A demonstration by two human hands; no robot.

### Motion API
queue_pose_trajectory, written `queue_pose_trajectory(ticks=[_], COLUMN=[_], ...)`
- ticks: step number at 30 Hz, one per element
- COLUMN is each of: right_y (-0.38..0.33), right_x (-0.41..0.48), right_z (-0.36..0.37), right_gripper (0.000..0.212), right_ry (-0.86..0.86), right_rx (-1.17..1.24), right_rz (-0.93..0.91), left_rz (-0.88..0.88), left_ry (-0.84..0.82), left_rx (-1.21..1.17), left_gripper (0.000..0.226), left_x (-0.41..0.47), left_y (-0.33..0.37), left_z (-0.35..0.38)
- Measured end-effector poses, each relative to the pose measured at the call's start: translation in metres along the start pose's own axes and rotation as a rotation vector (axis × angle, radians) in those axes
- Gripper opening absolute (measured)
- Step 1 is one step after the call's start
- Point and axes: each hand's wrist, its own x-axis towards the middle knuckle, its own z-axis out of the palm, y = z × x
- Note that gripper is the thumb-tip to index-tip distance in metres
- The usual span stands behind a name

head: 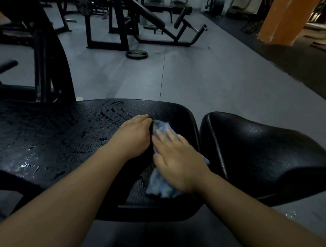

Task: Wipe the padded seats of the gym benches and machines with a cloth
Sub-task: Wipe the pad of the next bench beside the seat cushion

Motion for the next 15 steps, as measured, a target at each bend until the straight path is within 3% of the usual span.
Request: queue_pose_trajectory(ticks=[3,7,9,12,15], right_y=[0.036,0.044,0.030,0.030,0.062], right_x=[0.013,0.093,0.094,0.052,0.065], right_z=[-0.009,-0.005,-0.002,-0.001,-0.010], right_gripper=[0.071,0.058,0.064,0.078,0.072], right_ry=[-0.039,-0.008,-0.009,0.000,-0.032], right_rx=[-0.088,-0.116,-0.119,-0.103,-0.107], right_rz=[0.086,0.284,0.198,0.002,0.101], left_rz=[-0.020,-0.014,-0.018,-0.024,-0.023], left_ry=[-0.008,-0.020,-0.003,0.007,0.004], left_rx=[-0.003,0.009,-0.001,0.008,0.014], left_gripper=[0.053,0.058,0.068,0.061,0.053], left_x=[0.001,0.001,0.002,0.009,0.012], left_y=[-0.004,-0.003,-0.004,-0.005,-0.003], left_z=[0.001,0.006,0.007,0.007,0.009])
